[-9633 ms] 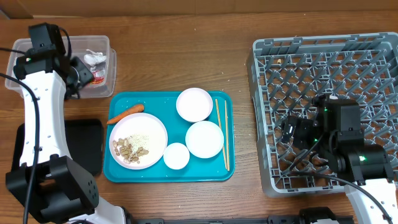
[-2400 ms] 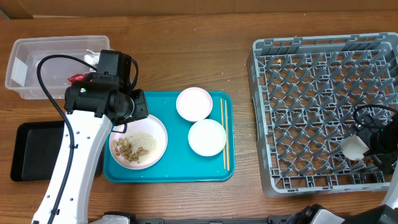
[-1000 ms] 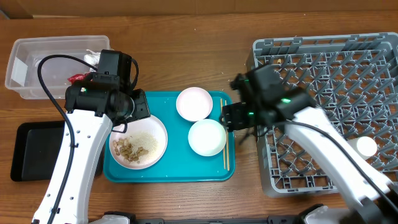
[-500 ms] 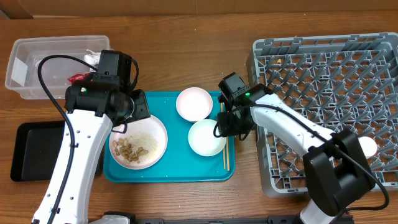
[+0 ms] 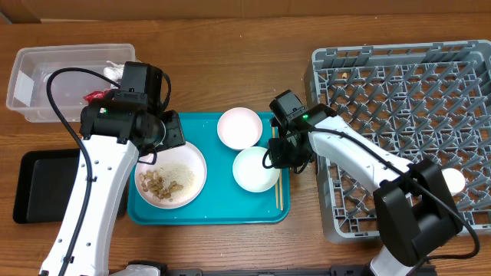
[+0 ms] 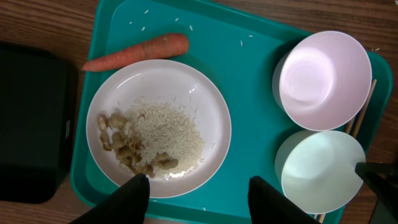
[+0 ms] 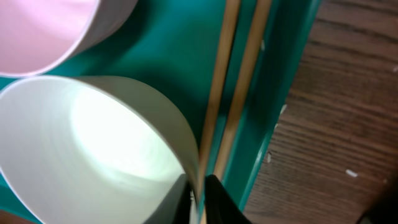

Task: Sort waste into correct bins and load items into the dishwasher
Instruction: 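Move the right gripper to the white bowl and grasp its rim, then carry the white bowl right and set it in the rack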

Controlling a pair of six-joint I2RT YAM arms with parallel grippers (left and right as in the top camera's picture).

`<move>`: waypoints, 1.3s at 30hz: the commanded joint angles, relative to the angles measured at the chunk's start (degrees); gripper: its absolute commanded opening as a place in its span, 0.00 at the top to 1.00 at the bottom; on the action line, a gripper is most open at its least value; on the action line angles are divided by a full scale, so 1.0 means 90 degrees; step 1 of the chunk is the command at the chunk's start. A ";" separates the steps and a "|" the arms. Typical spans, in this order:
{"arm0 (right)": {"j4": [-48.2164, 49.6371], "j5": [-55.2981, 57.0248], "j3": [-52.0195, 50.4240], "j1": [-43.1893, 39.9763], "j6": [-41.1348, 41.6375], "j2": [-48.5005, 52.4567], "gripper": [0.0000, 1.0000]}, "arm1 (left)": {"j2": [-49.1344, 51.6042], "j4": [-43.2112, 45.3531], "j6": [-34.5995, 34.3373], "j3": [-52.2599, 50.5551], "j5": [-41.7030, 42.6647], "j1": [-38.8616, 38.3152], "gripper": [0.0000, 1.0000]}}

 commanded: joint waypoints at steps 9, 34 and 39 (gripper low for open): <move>-0.0342 0.0070 0.0238 -0.0015 0.0034 -0.0158 0.96 | 0.0051 -0.0019 -0.0058 0.0073 0.0010 -0.0002 0.47; 0.0236 0.8519 0.1462 -0.2616 -0.0177 -0.2373 0.96 | 0.0051 0.0034 -0.0039 0.0070 0.0010 -0.0002 0.46; 0.0758 0.8905 0.1462 -0.3662 0.0010 -0.1875 0.96 | 0.0051 0.0041 -0.0039 0.0070 0.0010 -0.0002 0.47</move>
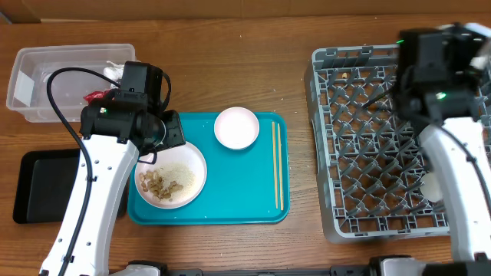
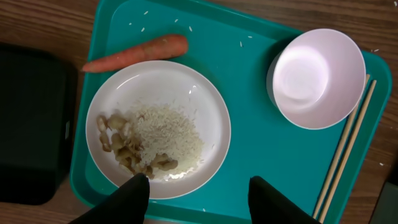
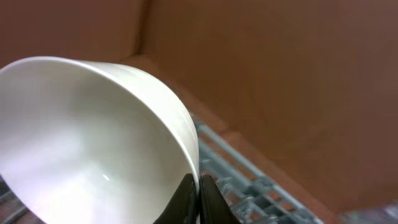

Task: Sort waste into correct bins and load items into the dishwasher
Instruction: 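Carry the white bowl right and set it in the rack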

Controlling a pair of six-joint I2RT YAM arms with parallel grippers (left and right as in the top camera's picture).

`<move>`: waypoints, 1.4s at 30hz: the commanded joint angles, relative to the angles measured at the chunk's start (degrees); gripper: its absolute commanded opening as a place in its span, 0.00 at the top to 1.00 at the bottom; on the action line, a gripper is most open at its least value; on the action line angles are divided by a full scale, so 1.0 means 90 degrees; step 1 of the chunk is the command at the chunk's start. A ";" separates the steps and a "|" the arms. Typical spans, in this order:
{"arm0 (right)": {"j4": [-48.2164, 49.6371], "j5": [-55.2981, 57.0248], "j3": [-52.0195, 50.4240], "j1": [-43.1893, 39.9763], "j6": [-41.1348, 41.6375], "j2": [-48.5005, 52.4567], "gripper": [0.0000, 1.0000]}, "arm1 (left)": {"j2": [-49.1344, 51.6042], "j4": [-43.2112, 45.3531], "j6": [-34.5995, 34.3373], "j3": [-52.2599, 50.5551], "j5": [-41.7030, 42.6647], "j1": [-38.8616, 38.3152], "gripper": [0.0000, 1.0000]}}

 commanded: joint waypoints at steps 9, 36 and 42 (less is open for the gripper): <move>0.0503 0.0891 0.0058 -0.1455 0.0092 0.1834 0.96 | 0.0044 0.0005 -0.0039 0.0070 0.0012 -0.0002 0.47; -0.1076 -0.1596 0.0032 -0.0818 0.0685 0.2931 0.59 | 0.0044 0.0027 -0.0041 0.0070 0.0029 -0.0002 0.46; -0.1275 -0.1933 0.0046 -0.0780 0.0974 0.2331 0.40 | 0.0044 0.0019 -0.0039 0.0070 0.0029 -0.0005 0.45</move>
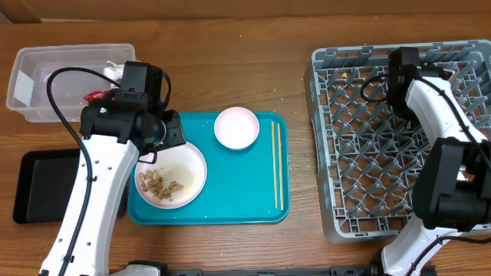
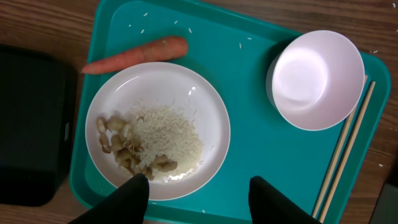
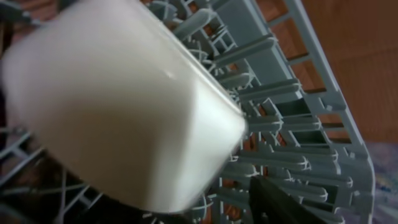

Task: Sort waste into correct bins and load items into the dishwasher
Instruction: 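Carry the white bowl right and set it in the rack, then grasp the pink bowl rim with the right gripper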

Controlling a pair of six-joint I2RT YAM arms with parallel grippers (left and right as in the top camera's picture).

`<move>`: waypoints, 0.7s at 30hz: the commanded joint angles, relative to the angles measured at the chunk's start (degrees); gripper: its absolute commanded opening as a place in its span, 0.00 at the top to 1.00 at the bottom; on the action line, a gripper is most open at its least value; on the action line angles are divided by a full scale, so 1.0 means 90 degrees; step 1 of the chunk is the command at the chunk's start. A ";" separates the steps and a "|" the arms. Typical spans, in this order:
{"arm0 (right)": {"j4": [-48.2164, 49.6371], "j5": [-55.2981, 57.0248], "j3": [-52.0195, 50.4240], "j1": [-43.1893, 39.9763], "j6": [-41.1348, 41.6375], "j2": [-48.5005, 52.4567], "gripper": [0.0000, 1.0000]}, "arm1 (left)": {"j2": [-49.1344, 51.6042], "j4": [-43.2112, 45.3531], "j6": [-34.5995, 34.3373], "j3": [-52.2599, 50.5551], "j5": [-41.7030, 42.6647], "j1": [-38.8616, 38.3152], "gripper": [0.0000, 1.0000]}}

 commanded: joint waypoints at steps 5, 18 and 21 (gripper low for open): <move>-0.0017 -0.1498 0.0376 0.0245 -0.0347 -0.1406 0.38 | 0.0039 0.0002 -0.0041 0.0070 0.0029 -0.0002 0.46; 0.0085 -0.5714 0.0721 0.2620 -0.1253 -0.2164 0.29 | 0.0039 0.0000 -0.0039 0.0070 0.0027 -0.0002 0.44; 0.0114 -0.5744 0.0721 0.3138 -0.0925 -0.1834 0.28 | 0.0039 0.0005 -0.0039 0.0070 0.0024 -0.0002 0.43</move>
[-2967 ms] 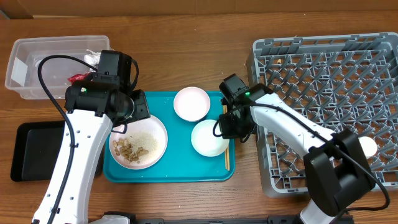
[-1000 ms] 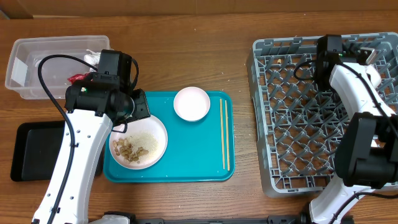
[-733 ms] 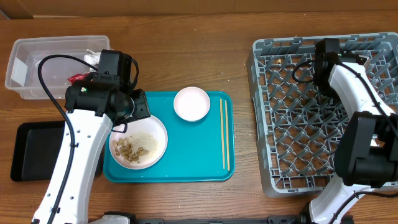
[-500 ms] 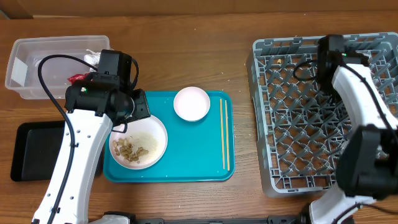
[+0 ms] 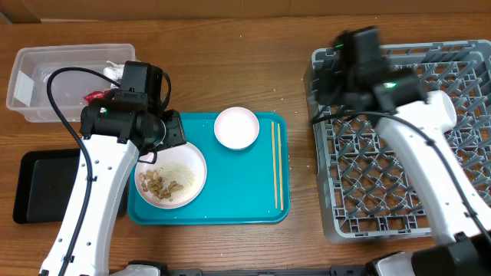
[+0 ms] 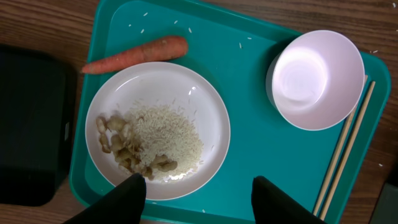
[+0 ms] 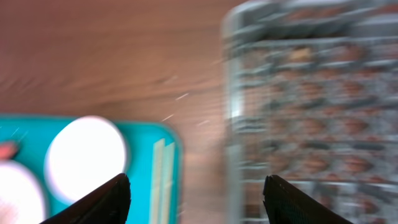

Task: Sort waste into correct bins and load items into the dishwasher
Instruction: 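Grasp the pink bowl rim with the right gripper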

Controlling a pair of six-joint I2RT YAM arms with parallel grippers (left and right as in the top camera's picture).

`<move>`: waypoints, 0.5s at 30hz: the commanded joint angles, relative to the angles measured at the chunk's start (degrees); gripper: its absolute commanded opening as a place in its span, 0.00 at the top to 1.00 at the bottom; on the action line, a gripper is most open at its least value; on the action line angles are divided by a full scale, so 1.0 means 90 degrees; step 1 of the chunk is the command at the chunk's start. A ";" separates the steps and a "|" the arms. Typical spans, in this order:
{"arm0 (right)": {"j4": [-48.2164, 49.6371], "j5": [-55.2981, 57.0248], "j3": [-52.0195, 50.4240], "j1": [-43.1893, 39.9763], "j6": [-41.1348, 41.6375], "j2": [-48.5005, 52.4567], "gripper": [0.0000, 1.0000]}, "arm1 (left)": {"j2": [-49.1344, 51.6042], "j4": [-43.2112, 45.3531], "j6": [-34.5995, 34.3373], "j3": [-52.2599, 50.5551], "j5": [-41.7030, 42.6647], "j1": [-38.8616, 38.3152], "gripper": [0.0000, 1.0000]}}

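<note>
On the teal tray (image 5: 230, 207) a white plate of rice and nuts (image 5: 170, 178) sits beside a pink bowl (image 5: 236, 127), with a pair of chopsticks (image 5: 277, 165) along its right edge. A carrot (image 6: 137, 53) lies above the plate. My left gripper (image 6: 199, 199) hangs open over the tray's near edge, holding nothing. Above the left edge of the grey dishwasher rack (image 5: 399, 146), my right gripper (image 7: 196, 202) is open and empty; its blurred view takes in the pink bowl (image 7: 86, 154) and the chopsticks (image 7: 163, 168). The white bowl is out of sight.
A clear plastic bin (image 5: 61, 77) with scraps of waste stands at the far left. A black tray (image 5: 38, 184) lies below it, left of the teal tray. My right arm (image 5: 414, 130) crosses the rack's upper left part.
My right gripper was down in the rack with the white bowl among the prongs. Now it is open and empty at the rack's left edge, facing the tray. The left arm has not moved.
My right gripper was first shut on the white bowl's rim on the tray, next to the chopsticks. Then it held the bowl high over the rack. Later the bowl was down among the rack's prongs, and now the gripper is without it.
</note>
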 commanded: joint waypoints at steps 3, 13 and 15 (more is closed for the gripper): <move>0.0136 -0.0707 -0.0012 0.0816 0.0478 0.0777 0.29 | 0.0039 0.0007 -0.0039 0.0070 0.0027 -0.0002 0.43; 0.0789 -0.1061 -0.0012 0.1411 0.0568 0.2246 0.38 | 0.0039 0.0002 -0.0039 0.0070 0.0027 -0.0002 0.43; 0.0862 -0.1059 -0.0012 0.1438 0.0695 0.2480 0.41 | 0.0039 0.0005 -0.0039 0.0070 0.0024 -0.0002 0.43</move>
